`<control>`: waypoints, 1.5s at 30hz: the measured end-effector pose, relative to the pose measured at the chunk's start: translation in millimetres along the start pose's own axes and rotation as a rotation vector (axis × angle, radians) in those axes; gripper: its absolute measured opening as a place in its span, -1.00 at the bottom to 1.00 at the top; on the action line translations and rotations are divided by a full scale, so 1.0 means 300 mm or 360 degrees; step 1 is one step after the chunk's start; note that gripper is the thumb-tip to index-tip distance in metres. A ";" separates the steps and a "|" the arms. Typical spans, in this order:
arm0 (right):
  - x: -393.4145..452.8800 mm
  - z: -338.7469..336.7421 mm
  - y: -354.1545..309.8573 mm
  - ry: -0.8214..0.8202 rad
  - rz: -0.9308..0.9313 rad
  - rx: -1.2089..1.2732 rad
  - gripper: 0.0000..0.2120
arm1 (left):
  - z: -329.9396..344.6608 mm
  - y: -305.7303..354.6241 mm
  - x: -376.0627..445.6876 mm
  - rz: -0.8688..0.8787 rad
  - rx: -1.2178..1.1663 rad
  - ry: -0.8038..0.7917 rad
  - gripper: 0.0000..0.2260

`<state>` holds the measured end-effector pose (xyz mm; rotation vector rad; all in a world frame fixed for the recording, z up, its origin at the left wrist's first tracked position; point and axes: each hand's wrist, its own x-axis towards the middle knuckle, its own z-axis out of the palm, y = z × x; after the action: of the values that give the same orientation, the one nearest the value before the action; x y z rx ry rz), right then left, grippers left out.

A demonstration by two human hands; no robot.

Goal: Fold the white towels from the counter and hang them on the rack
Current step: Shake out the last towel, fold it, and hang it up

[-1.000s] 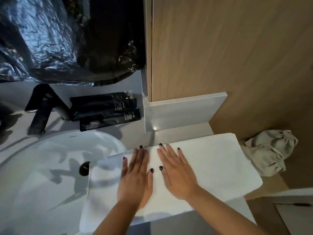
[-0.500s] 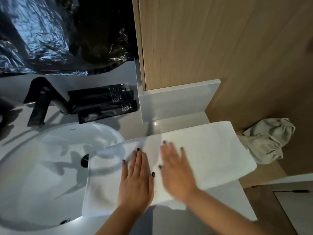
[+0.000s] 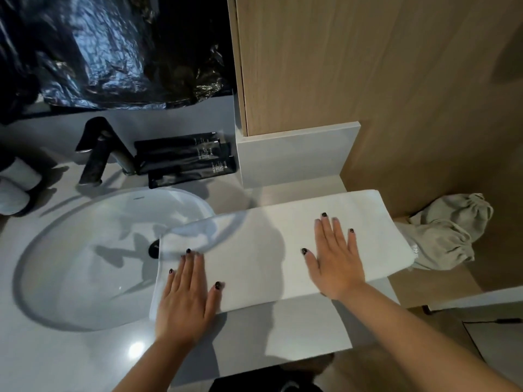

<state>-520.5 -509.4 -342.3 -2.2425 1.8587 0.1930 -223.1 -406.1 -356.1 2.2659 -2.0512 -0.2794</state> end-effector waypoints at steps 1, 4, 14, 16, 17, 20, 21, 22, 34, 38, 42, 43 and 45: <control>-0.007 0.006 -0.023 -0.0007 -0.0004 0.0003 -0.20 | 0.002 -0.009 -0.011 -0.0021 -0.0007 -0.0005 -0.27; -0.060 0.039 -0.109 0.0039 -0.0286 -0.0031 -0.26 | -0.010 -0.027 -0.036 -0.0141 -0.0047 -0.0034 -0.20; -0.119 0.071 -0.116 0.0197 -0.0503 -0.0072 -0.42 | -0.012 0.129 0.084 -0.0219 -0.0225 0.0105 -0.28; -0.117 0.079 -0.124 0.0197 -0.0486 -0.0053 -0.42 | 0.016 0.243 0.152 0.0138 -0.0277 0.0076 -0.30; -0.114 0.084 -0.125 0.0189 -0.0487 -0.0044 -0.43 | 0.023 0.296 0.183 0.0249 -0.0288 0.0052 -0.32; -0.107 0.086 -0.069 0.0194 -0.0403 -0.0024 -0.41 | 0.038 0.370 0.232 0.0343 -0.0125 -0.0021 -0.36; -0.108 0.084 -0.031 0.0211 -0.0328 -0.0002 -0.38 | 0.036 0.369 0.230 0.0346 -0.0067 -0.0065 -0.36; -0.113 0.082 0.014 0.0224 -0.0239 0.0026 -0.35 | 0.033 0.363 0.223 0.0360 -0.0034 -0.0104 -0.36; -0.026 0.034 0.098 0.0332 0.0256 0.0280 -0.37 | 0.019 0.592 0.383 0.0250 0.0069 -0.0222 -0.21; 0.104 -0.010 0.175 0.0200 -0.0287 0.0089 -0.39 | 0.044 0.627 0.401 0.0283 0.0088 -0.0148 -0.33; 0.198 -0.052 0.299 0.0157 -0.0339 0.0089 -0.33 | 0.047 0.597 0.393 0.0210 0.0027 -0.0075 -0.37; 0.204 -0.057 0.316 0.0147 -0.0265 0.0128 -0.30 | 0.045 0.591 0.386 0.0141 0.0016 -0.0063 -0.36; 0.186 -0.051 0.333 0.0135 -0.0093 0.0304 -0.24 | 0.046 0.581 0.360 -0.0028 0.0006 -0.0047 -0.36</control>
<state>-608.4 -583.7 -349.4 -2.2007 1.7668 -0.0876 -386.4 -530.6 -348.3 2.2970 -2.0482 -0.3117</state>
